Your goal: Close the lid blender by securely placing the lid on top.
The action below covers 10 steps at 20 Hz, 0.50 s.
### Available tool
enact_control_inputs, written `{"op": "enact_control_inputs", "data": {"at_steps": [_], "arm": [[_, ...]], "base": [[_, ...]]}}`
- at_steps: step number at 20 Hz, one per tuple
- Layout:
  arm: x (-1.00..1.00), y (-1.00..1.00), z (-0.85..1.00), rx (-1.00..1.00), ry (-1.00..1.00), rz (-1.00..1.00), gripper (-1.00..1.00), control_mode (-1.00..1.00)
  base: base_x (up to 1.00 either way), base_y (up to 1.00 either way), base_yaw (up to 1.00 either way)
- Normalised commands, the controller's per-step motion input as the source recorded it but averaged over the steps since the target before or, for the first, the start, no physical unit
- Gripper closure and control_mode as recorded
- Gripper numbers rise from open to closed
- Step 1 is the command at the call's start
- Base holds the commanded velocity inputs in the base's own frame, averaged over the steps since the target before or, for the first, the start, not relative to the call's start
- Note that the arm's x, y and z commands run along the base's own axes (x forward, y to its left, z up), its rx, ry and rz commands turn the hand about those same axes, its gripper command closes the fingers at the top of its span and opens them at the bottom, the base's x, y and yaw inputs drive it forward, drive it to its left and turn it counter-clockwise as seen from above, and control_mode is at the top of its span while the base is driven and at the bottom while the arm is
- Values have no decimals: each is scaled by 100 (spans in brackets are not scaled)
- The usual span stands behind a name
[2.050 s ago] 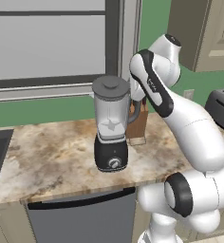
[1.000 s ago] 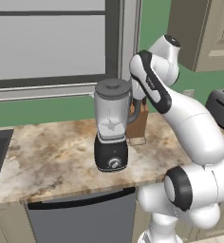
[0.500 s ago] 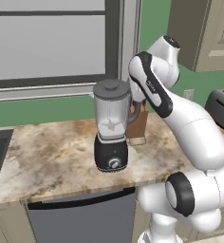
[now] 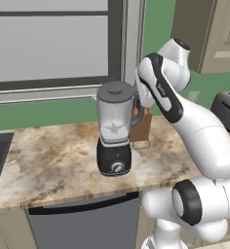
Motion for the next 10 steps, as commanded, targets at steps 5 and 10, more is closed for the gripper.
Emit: {"op": "enact_control_inputs", "data": {"at_steps": [5, 10], "arm": [[3, 36, -28, -6, 23, 5, 100, -100], [-19, 48, -21, -4, 7, 8, -100, -100]], "base": [[0, 0, 0], [0, 0, 0]]}}
